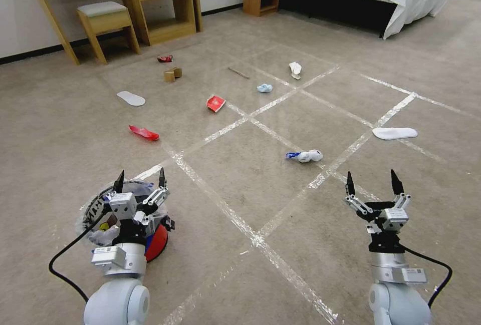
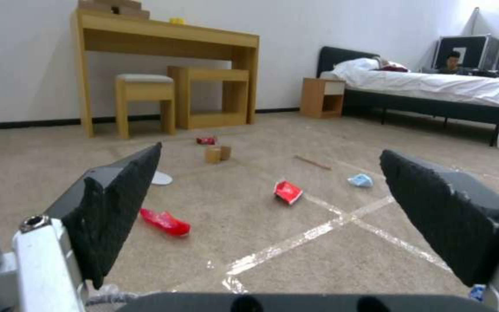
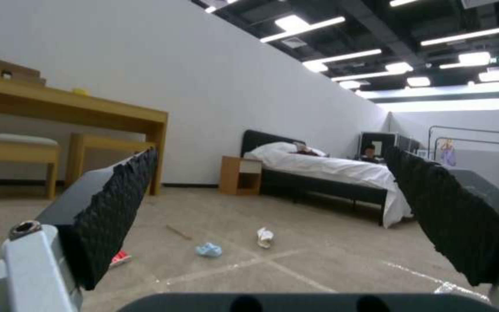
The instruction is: Pick up the trash bin and place the garbage on the floor into it.
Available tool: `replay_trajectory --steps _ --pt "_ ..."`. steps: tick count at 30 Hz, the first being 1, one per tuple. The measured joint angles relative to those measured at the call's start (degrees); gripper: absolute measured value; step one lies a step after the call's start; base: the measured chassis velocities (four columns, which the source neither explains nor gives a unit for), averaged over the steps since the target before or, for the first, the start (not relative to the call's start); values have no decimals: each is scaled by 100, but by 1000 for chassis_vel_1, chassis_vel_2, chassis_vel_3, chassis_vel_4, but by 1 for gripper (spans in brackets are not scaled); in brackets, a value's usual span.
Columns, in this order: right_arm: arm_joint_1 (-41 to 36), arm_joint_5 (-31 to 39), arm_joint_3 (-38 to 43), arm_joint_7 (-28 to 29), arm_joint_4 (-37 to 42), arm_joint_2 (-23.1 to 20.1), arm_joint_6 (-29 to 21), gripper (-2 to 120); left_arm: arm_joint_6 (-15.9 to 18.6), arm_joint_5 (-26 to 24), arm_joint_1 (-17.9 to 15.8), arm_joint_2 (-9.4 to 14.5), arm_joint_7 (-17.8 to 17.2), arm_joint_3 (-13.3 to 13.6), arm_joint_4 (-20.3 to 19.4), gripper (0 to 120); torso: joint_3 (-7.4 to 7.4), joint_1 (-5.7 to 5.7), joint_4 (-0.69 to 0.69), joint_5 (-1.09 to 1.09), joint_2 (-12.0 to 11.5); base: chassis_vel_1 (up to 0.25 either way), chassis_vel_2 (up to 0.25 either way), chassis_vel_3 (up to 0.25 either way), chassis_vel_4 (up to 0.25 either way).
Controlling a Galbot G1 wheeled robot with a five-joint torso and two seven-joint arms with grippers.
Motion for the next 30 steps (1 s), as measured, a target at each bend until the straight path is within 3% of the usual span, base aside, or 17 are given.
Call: replay_trajectory --steps 15,30 --pt "44 -25 -9 -28 -75 22 62 100 17 -44 -5 -3 -5 -20 -37 100 0 0 0 0 0 -15 9 14 -12" --pt "94 -116 -43 -30 -112 43 69 100 51 -147 1 28 -19 -47 -89 100 1 0 0 0 0 -150 162 162 -159"
